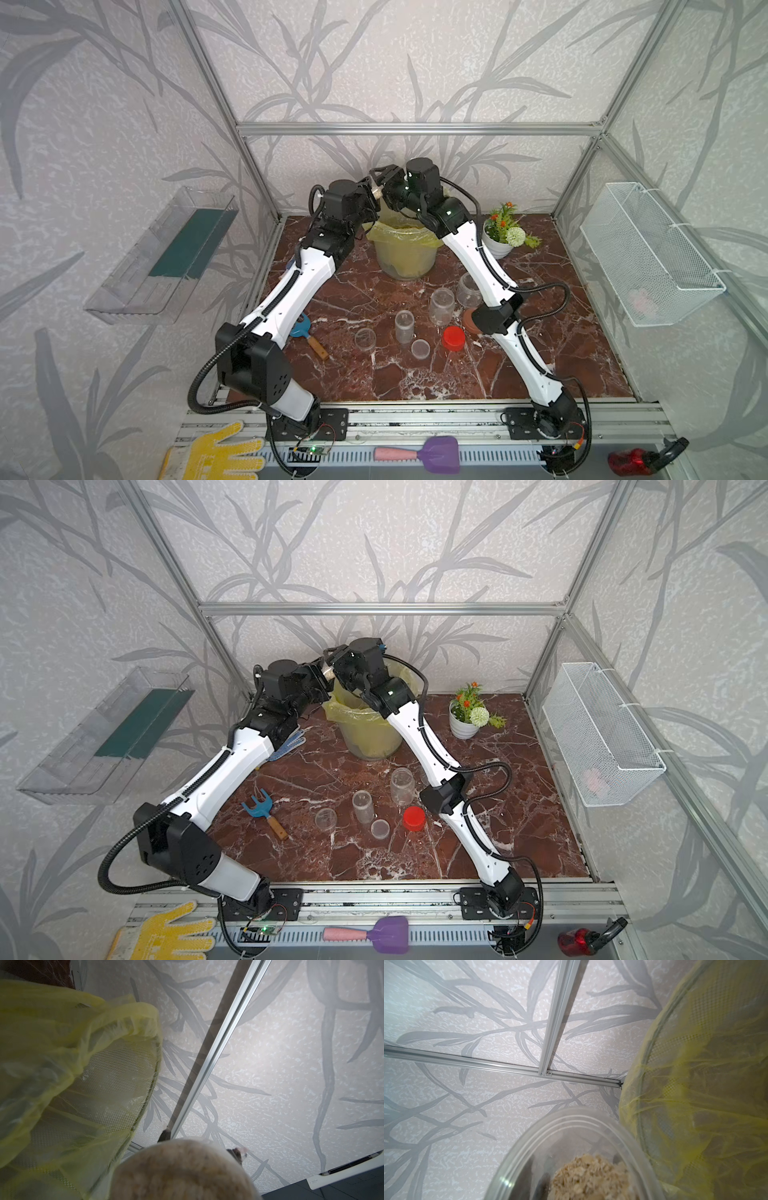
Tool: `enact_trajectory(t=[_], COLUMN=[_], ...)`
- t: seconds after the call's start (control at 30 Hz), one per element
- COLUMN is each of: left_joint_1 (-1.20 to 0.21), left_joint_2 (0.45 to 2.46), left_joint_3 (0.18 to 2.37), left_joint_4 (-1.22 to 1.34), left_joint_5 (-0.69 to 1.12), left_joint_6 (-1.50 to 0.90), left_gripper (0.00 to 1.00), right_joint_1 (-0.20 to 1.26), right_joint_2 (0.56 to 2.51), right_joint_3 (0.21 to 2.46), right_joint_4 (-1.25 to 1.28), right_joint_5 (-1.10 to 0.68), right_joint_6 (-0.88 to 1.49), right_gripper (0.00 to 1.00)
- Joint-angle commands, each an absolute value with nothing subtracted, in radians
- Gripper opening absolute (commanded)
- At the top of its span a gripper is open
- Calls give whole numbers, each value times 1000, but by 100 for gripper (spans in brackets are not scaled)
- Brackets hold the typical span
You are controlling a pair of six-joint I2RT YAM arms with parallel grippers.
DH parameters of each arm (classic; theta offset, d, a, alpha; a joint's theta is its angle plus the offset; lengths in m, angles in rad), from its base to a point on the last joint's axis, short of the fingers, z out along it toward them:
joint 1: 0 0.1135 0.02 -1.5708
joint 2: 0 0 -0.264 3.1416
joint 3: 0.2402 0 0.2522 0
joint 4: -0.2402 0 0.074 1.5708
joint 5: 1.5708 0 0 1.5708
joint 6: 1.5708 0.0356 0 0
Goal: Empty expired oatmeal from jars
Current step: Pour the expired oatmeal into the trash bin.
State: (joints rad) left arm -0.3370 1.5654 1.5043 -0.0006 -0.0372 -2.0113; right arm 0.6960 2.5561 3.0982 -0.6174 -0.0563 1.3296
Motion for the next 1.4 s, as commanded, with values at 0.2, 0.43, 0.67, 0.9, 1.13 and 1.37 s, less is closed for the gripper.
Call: enact_trajectory(t=[0.2,0.43,0.67,0.9,1.13,1.37], left_joint_1=[-304,-279,-273,-279,-308,-342], left_joint_2=[1645,1709,1684,1788,2050,2198], left_joint_3=[1603,1727,1688,1926,2410,2600], left_joint_4=[3,-100,-234,-522,-954,-1077], left_joint_5=[13,162,189,188,230,202], left_joint_6=[-1961,-1792,-1560,-1155,-809,-654], left_gripper=[6,6,5,2,1,0], right_joint_1=[663,608,507,434,411,406], right_joint_2=[2435,2323,2228,2122,2027,1701], right_joint_3=[3176,3172,3171,3156,3085,2406], right_joint_4=[-959,-1170,-1345,-1473,-1549,-1235], right_joint_5=[-132,-87,-105,-69,43,84], right_joint_6=[1161,1015,841,599,382,249], right_gripper=[95,100,100,99,99,99])
